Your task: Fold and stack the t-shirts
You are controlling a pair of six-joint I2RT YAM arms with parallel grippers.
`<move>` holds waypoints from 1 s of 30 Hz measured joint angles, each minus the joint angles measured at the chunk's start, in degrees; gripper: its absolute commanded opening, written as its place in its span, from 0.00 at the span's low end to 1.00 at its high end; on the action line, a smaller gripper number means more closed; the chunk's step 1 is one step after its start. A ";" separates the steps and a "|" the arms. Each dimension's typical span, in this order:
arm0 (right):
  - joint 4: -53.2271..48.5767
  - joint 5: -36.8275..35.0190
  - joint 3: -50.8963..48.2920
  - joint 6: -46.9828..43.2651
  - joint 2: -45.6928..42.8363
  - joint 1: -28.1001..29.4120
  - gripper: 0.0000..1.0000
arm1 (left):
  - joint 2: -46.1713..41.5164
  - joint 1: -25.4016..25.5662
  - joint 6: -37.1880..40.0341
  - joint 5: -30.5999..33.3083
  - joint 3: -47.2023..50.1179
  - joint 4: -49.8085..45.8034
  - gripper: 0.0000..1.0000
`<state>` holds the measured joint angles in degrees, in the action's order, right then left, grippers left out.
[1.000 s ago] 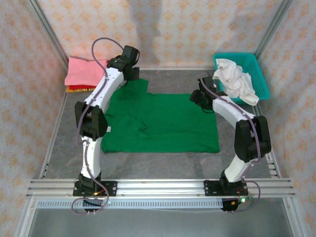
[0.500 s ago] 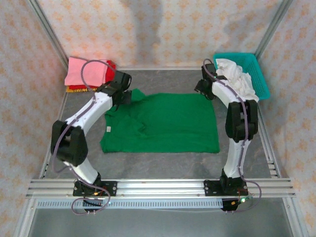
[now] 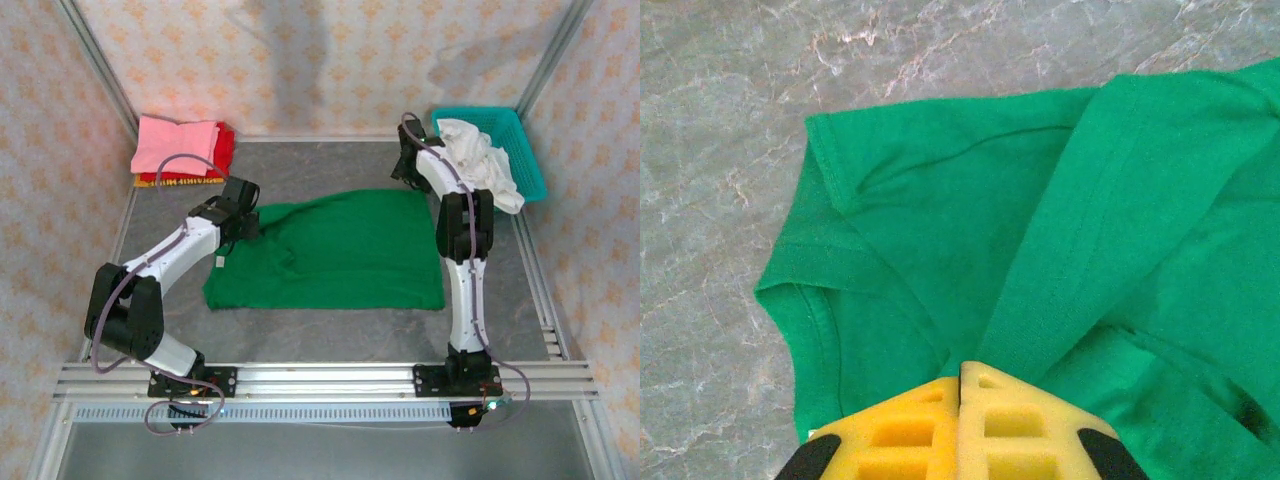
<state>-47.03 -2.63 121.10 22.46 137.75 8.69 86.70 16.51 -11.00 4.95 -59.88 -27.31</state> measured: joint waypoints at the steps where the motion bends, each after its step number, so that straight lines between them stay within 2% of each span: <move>1: -0.48 0.00 0.46 0.00 0.72 0.00 0.68 | 0.04 0.00 -0.09 0.02 0.24 0.15 0.00; 5: -1.70 0.04 1.90 0.15 3.48 0.00 0.57 | 0.35 0.00 -0.31 0.04 0.37 1.29 0.00; 12: -1.88 0.07 2.56 0.28 3.74 0.13 0.19 | 1.57 0.00 -0.52 1.16 -0.52 1.84 0.00; 18: -1.62 -0.85 2.40 -0.59 3.63 0.15 0.00 | 5.27 0.00 0.46 4.22 -6.91 1.86 0.00; 30: 1.42 -2.71 -2.34 -1.57 -4.15 -0.09 0.00 | 13.40 -0.07 5.57 10.58 -22.12 1.42 0.00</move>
<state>-45.60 -5.34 118.76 20.88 133.60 8.60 100.09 16.45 -5.43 15.53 -82.00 -25.89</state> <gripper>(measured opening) 0.044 0.043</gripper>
